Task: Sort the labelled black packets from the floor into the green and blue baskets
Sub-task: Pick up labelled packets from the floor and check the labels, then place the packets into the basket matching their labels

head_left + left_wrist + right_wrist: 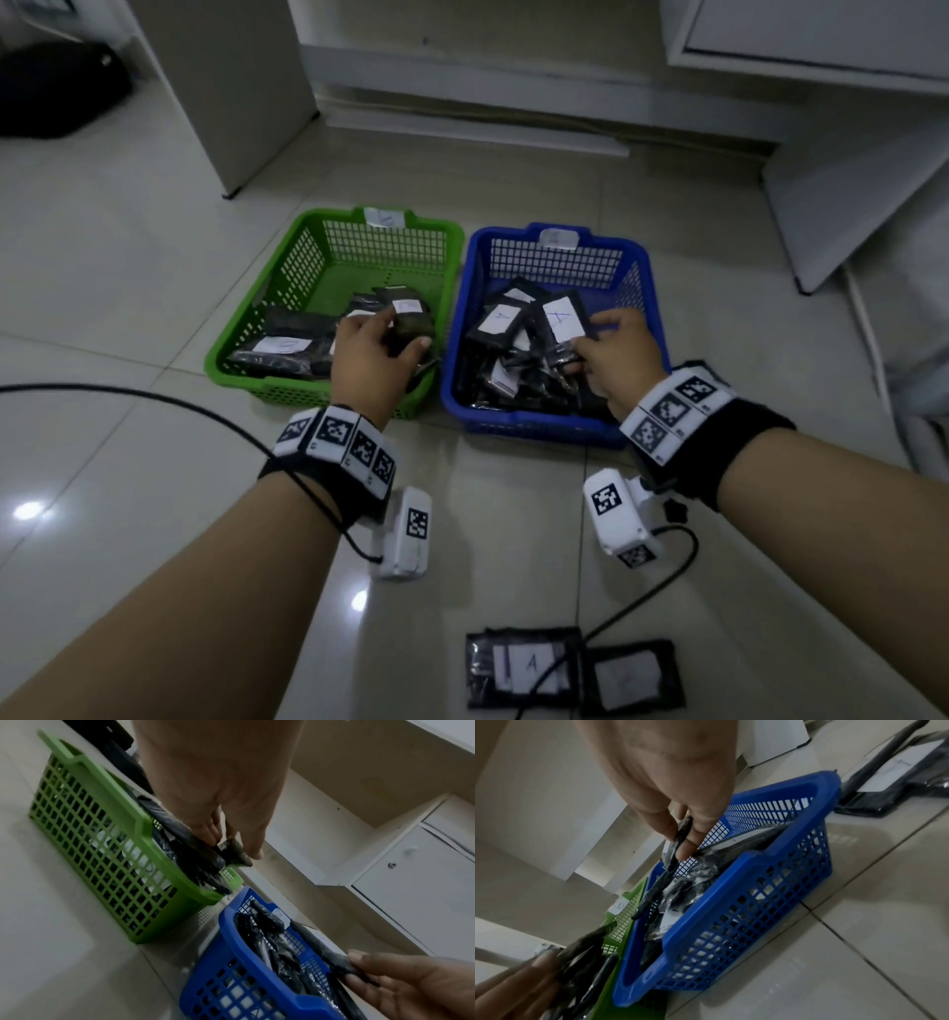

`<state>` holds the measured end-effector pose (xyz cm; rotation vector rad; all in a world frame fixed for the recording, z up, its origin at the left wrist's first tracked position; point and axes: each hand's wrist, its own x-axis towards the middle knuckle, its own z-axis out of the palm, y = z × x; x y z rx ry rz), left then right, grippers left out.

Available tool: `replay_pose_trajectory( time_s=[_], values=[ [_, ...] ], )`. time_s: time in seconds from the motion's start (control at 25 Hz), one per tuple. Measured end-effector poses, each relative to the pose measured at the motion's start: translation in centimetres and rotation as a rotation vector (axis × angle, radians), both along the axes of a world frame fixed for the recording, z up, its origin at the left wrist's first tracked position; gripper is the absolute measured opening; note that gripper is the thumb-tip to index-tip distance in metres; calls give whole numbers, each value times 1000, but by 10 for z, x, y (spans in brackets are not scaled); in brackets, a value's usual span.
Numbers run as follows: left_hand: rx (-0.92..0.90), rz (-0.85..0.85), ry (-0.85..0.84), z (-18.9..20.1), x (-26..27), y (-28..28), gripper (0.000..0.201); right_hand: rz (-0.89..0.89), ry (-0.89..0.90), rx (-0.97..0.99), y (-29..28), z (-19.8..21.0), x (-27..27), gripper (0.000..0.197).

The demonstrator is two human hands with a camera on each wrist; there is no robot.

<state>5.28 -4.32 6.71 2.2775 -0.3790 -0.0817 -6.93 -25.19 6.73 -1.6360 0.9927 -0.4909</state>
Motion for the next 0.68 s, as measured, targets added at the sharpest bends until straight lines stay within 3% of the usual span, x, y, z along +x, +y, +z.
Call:
replay_pose_trajectory(
  time_s=[0.12, 0.24, 0.32, 0.4, 0.52, 0.68],
  values=[
    [37, -48, -66, 8, -9, -5, 44, 90, 1, -25, -3, 1, -7, 26],
    [-92, -95, -136, 7, -43, -3, 26, 183, 42, -151, 3, 10, -39, 26],
    [-142, -203, -19, -2, -81, 5, 14, 277, 63, -250, 19, 12, -75, 23],
    [-72, -341, 184, -18, -118, 19, 6, 369, 131, -260, 42, 6, -117, 20],
    [137, -530, 355, -46, -152, 38, 16, 519, 364, -188, 65, -11, -165, 18],
    [369, -793, 413, -71, -185, 57, 62, 875, 801, -316, 75, -35, -207, 41]
  ],
)
